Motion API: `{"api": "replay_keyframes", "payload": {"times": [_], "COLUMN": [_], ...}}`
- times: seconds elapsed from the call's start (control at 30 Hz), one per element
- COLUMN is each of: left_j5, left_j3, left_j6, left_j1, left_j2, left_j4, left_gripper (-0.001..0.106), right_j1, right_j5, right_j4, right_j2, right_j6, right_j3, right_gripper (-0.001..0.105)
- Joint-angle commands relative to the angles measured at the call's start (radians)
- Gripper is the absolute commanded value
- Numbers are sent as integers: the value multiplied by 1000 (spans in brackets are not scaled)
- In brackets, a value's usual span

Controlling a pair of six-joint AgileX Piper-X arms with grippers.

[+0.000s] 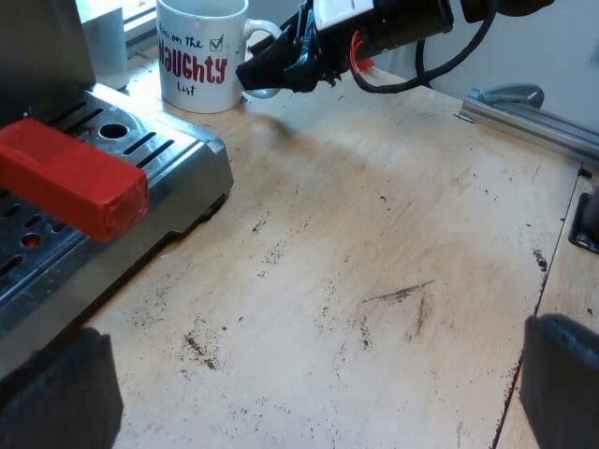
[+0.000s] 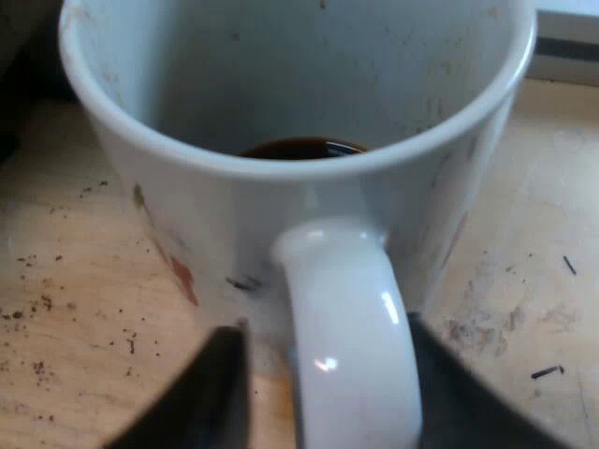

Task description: Place mug into machine

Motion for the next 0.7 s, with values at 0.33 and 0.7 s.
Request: {"api": "replay_keyframes", "payload": {"times": [0.33,0.7], "left_j5": [1,-376], "left_j3": [-2,4], "left_j6": [-4,17], "left_j1": [-4,-4], "left_j2": [1,1], "left_j4": [-17,-22], "left_gripper": [89,89], "right_j1": [2,2], "right_j5": [2,-29], "right_j4": [66,669], "right_j2": [-101,-733], "right_j6": [-15,-98], "right_j3": [-6,-6], "right_gripper": [0,0]}}
